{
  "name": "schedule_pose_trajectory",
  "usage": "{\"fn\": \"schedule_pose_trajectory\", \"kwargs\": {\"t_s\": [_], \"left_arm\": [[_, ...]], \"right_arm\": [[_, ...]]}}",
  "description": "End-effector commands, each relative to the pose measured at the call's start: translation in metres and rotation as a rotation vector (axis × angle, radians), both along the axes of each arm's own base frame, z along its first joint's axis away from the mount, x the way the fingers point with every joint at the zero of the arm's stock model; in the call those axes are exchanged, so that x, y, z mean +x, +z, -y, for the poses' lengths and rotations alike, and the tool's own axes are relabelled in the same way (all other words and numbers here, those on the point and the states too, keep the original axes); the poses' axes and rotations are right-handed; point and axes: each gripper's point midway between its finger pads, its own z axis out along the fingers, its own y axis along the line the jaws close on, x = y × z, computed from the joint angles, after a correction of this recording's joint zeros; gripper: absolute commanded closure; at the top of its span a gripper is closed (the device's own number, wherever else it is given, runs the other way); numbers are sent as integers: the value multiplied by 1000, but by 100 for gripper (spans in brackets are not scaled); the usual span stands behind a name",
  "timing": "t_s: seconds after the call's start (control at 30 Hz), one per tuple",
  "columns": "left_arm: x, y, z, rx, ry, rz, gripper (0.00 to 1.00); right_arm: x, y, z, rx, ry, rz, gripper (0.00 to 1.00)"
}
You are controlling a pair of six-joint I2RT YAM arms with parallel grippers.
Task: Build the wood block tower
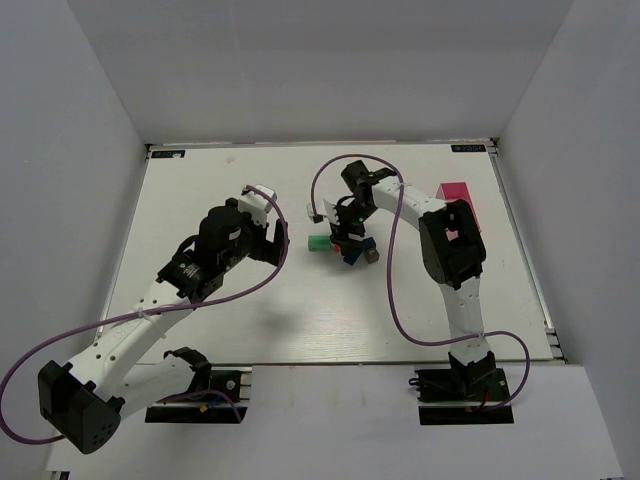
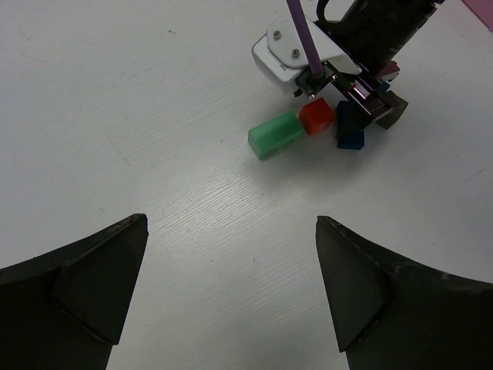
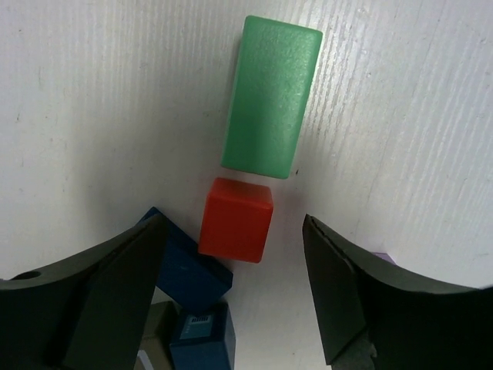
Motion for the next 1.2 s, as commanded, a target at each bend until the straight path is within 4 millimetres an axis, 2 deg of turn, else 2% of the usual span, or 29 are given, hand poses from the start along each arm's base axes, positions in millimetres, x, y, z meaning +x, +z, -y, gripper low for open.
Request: {"fn": "schedule_pose_trajectory", "kwargs": {"t_s": [0.0, 0.07, 0.2, 0.23, 0.37, 0.4, 0.47, 0.57, 0.6, 0.63, 0.67, 0.7, 0.73, 0.77, 0.8, 0.83, 0.9, 0.97, 1.03, 1.07, 1.1, 1.13, 1.17], "left_arm": [[-3, 8, -2, -15, -4, 21, 0], [-3, 8, -2, -15, -4, 21, 0], [-3, 8, -2, -15, -4, 21, 0], [-3, 8, -2, -15, -4, 21, 0], [-2, 8, -3, -5, 0, 27, 0], [-2, 8, -3, -5, 0, 27, 0], [-2, 8, -3, -5, 0, 27, 0], [-2, 11, -5, -7, 9, 37, 0], [-3, 14, -6, -12, 9, 44, 0], [-3, 12, -6, -13, 9, 45, 0], [-1, 14, -5, -11, 6, 58, 0], [-3, 10, -4, -10, -4, 49, 0], [-1, 13, -3, -17, -4, 60, 0], [-2, 15, 0, -27, -18, 65, 0], [-2, 11, 3, -26, -33, 53, 0], [-2, 11, 3, -26, -33, 53, 0], [-1, 5, 9, -26, -57, 35, 0], [0, 3, 15, -37, -70, 12, 2], [2, 13, 23, -62, -93, 16, 3], [5, 12, 25, -64, -90, 3, 5], [7, 14, 28, -67, -98, 1, 5], [8, 20, 32, -85, -103, 2, 10], [9, 21, 36, -97, -114, -8, 13]], "right_arm": [[4, 8, -5, 26, -8, 17, 20], [4, 13, -6, 38, -15, 25, 14], [4, 23, -5, 62, -32, 38, 10], [6, 35, -7, 82, -36, 65, 10], [1, 58, -6, 117, -41, 90, 10], [-4, 73, -4, 133, -39, 113, 10], [-9, 77, -2, 139, -43, 117, 10], [-11, 104, 3, 170, -73, 186, 10], [-13, 108, 5, 173, -88, 192, 10], [-18, 105, 11, 161, -105, 179, 10], [-21, 131, 13, 202, -113, 235, 10], [-14, 140, 14, 217, -157, 279, 10], [-21, 124, 20, 212, -202, 263, 10], [-27, 159, 24, 273, -223, 338, 10], [-3, 184, 24, 331, -295, 474, 10], [-17, 155, 36, 304, -424, 366, 10], [-15, 177, 55, 332, -568, 419, 10], [-24, 166, 69, 317, -653, 393, 10], [-33, 177, 78, 339, -676, 407, 10], [-41, 161, 83, 322, -708, 363, 13], [-45, 166, 87, 338, -717, 369, 16], [-46, 169, 91, 348, -735, 371, 24], [-53, 157, 92, 339, -761, 326, 29]]}}
